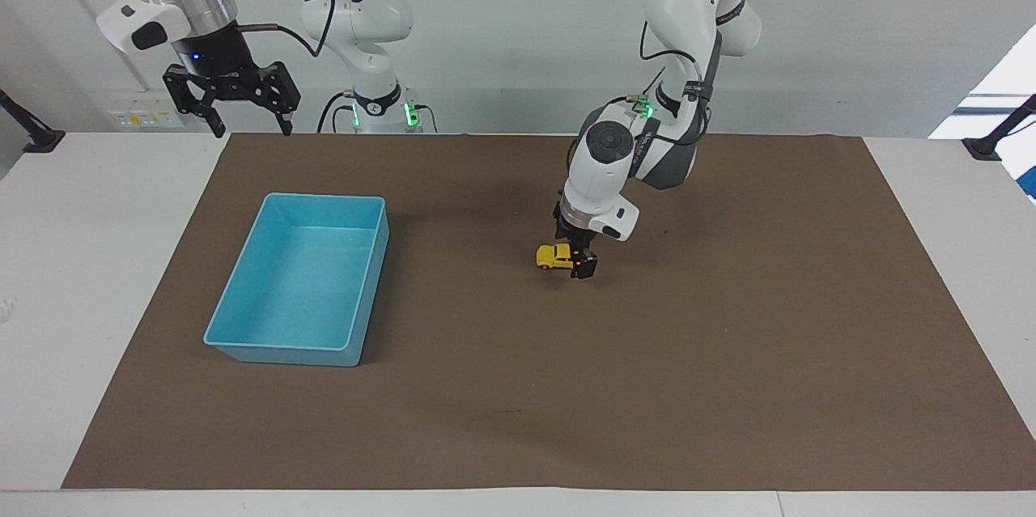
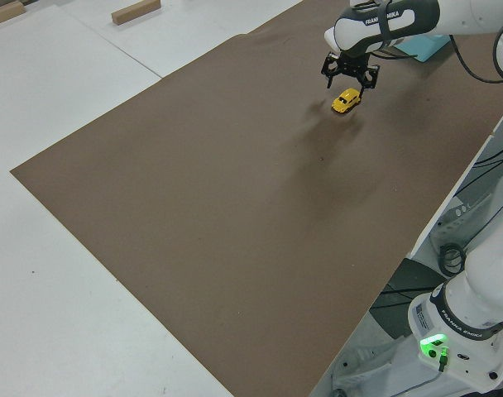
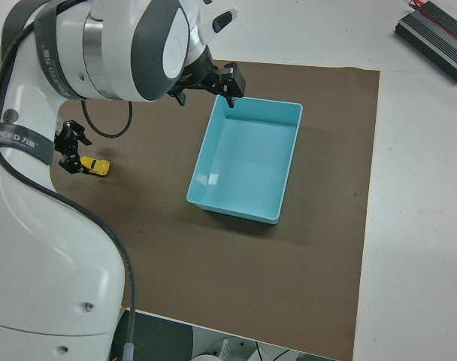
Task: Wind up and store yellow beetle car
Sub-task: 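Press the car with the left gripper and drag it back away from the bin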
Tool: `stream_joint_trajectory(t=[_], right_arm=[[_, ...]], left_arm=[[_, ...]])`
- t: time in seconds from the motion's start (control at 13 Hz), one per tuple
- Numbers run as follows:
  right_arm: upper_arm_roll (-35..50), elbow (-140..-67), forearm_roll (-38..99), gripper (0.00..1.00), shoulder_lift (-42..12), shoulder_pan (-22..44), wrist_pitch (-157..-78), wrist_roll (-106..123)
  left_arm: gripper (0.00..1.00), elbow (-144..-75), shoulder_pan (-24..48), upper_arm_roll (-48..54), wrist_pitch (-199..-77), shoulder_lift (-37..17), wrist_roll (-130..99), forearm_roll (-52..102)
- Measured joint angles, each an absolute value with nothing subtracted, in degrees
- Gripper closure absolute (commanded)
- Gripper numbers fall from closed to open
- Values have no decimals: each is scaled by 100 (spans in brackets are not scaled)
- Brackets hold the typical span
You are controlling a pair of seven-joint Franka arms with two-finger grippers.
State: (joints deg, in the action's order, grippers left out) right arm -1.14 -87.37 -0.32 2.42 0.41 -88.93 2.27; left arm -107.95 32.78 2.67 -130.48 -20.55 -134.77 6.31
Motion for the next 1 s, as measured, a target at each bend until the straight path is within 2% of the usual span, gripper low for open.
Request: stream_joint_trajectory(t=[0.62,0.69,0.77,0.92,1.0], right_arm=[[-114,-8737,-32,0,242,41,-8893,227],[-114,-8737,-32,0,242,41,-8893,227],[-114,-8737,-32,0,242,41,-8893,227],[-114,-8737,-32,0,242,41,-8893,227],[-114,-8737,-32,0,242,41,-8893,227]], left_arm=[[0,-10793,3324,269,-13136,-2064,-13125,593],[5,-10808,3334,269,-13148,-2075,-13116,592],[18,-10815,3349,270,-13174,-2094,-13115,592],[67,-10818,3363,270,-13187,-2132,-13115,592],[87,-10820,3363,269,-13187,-2140,-13114,592]])
